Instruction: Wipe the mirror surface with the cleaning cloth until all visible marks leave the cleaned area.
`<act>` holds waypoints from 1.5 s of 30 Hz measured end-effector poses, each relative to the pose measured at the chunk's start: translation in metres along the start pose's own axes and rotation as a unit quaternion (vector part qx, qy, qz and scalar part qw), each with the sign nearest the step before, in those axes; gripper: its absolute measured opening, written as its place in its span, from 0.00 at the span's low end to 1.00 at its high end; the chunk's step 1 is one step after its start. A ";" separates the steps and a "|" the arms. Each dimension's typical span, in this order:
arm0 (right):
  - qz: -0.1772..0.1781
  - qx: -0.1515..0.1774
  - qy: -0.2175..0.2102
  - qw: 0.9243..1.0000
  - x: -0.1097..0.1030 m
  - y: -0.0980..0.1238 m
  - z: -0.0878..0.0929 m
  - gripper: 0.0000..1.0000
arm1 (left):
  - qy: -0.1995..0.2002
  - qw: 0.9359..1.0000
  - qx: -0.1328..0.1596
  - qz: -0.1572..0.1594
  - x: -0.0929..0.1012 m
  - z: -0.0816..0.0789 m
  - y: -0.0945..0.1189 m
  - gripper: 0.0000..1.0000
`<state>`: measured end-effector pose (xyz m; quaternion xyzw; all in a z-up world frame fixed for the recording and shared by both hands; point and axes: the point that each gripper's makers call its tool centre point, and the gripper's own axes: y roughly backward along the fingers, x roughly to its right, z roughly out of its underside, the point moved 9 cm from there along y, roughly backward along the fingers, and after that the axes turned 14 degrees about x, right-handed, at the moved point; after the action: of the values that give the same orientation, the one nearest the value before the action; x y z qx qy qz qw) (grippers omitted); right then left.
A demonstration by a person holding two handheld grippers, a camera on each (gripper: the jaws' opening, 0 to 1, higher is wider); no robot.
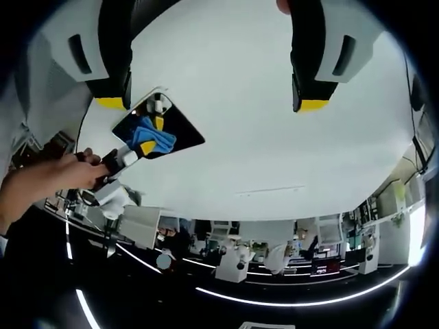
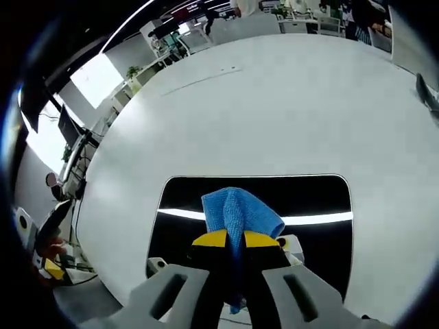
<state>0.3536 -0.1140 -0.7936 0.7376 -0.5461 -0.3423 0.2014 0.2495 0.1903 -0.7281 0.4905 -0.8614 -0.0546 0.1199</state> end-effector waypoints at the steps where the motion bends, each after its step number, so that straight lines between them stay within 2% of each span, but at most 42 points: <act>1: 0.000 0.000 0.001 1.000 0.000 -0.001 -0.001 0.01 | 0.001 1.000 0.001 -0.001 0.000 0.000 0.000 0.96; 13: 0.005 0.001 0.011 1.000 0.003 -0.019 -0.021 0.01 | 0.003 1.000 -0.005 0.001 0.004 0.004 0.000 0.96; 28: 0.000 -0.002 0.017 1.000 0.006 -0.019 -0.022 0.01 | 0.003 1.000 0.004 -0.006 0.002 -0.001 -0.002 0.96; 45: 0.018 0.000 0.010 1.000 0.030 -0.010 -0.025 0.01 | 0.002 1.000 0.008 -0.010 -0.001 -0.002 0.000 0.96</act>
<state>0.3833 -0.1413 -0.7920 0.7311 -0.5572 -0.3314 0.2124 0.2505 0.1907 -0.7264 0.4998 -0.8569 -0.0479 0.1168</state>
